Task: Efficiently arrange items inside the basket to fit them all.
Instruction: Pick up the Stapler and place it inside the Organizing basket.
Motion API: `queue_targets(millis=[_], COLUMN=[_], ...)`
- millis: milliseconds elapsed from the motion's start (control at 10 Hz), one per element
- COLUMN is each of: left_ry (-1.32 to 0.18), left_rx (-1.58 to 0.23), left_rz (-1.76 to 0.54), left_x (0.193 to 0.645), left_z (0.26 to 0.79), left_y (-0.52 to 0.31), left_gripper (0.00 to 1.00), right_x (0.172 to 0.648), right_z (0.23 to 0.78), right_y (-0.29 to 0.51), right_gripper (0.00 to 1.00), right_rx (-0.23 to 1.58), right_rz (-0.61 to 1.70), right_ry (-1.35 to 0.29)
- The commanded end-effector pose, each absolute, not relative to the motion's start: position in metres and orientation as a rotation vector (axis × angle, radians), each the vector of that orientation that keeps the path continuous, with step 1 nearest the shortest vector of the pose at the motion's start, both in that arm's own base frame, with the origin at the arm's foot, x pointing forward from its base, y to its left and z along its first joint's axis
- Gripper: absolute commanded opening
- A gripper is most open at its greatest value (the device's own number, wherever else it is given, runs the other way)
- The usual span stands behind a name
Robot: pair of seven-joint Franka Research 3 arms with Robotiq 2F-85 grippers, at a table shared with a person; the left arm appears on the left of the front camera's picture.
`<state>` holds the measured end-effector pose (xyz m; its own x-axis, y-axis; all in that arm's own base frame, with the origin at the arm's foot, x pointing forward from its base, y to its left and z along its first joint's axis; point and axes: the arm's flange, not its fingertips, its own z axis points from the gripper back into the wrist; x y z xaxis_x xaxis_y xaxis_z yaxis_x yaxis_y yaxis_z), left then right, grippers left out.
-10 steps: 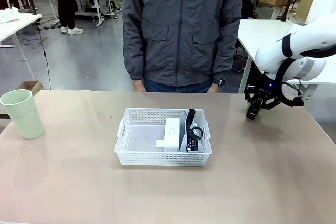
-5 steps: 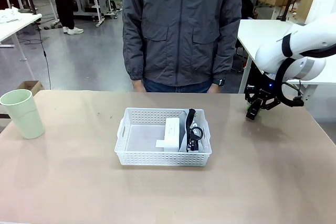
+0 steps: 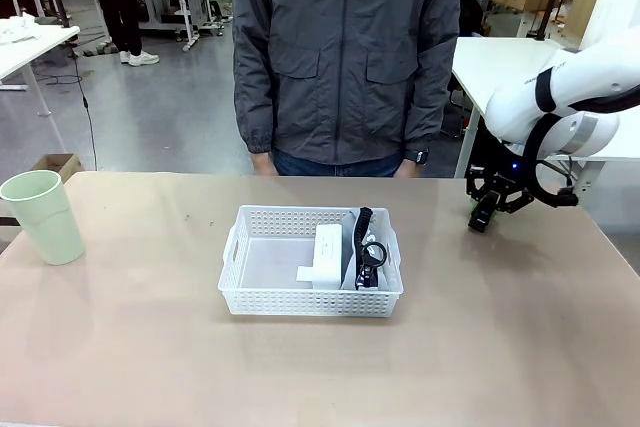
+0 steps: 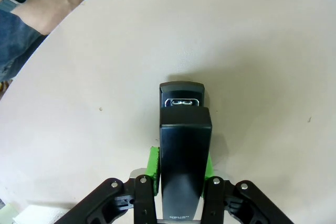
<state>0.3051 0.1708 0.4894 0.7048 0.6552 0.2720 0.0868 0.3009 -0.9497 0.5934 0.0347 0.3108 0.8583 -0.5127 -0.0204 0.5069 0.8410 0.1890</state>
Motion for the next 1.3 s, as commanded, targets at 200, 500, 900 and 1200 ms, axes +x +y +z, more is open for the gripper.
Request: queue_targets(millis=[200, 500, 900, 1200], left_ry=[-0.747, -0.747, -0.747, -0.747], left_rx=[-1.238, -1.238, -1.238, -1.238], left_rz=[0.409, 0.409, 0.409, 0.409], left_x=[0.305, 0.305, 0.305, 0.305], left_z=[0.49, 0.49, 0.49, 0.49], left_y=[0.171, 0.171, 0.171, 0.171], left_gripper=[1.0, 1.0, 1.0, 1.0], right_x=[0.569, 0.509, 0.419, 0.382], right_z=[0.373, 0.443, 0.483, 0.46], right_y=[0.085, 0.131, 0.24, 0.333], right_gripper=[0.37, 0.37, 0.37, 0.37], right_rx=[0.199, 0.353, 0.306, 0.253], right_rz=[-0.168, 0.098, 0.489, 0.764], right_ry=[-0.291, -0.407, -0.584, -0.606])
